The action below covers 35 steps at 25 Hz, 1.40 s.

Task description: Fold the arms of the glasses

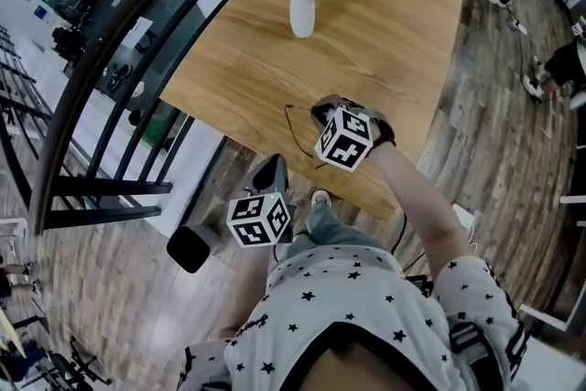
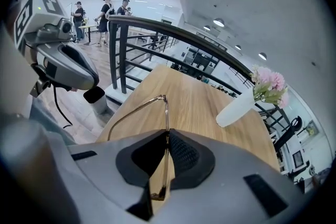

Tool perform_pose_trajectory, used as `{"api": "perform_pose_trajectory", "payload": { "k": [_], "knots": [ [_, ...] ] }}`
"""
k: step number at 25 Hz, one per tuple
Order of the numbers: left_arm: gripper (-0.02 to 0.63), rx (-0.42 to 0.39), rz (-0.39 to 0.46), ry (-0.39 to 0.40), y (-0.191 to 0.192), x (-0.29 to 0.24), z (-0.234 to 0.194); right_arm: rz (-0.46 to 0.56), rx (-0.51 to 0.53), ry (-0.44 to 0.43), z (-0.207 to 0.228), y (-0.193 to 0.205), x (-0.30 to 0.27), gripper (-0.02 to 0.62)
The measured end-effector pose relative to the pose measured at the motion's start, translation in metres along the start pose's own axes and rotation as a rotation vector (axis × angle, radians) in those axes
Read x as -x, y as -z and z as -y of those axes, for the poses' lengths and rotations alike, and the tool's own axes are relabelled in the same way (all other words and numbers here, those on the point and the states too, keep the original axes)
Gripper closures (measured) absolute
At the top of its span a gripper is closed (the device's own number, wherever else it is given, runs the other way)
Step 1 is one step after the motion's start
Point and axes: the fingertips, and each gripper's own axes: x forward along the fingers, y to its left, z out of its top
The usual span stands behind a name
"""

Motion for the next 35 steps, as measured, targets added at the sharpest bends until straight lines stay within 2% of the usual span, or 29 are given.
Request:
{"api": "perform_pose_trajectory", "payload": {
  "k": [16, 35],
  "knots": [
    [0.598, -0.026, 0.027, 0.047, 0.014, 0.048, 0.011, 0.056, -0.001, 0.125, -0.045, -0.026, 0.064, 0.574],
    [0.598, -0.05, 0.039, 0.104, 0.03, 0.076, 0.032, 0.09, 0.026, 0.186, -0.086, -0.045, 0.11, 0.574]
  ]
}}
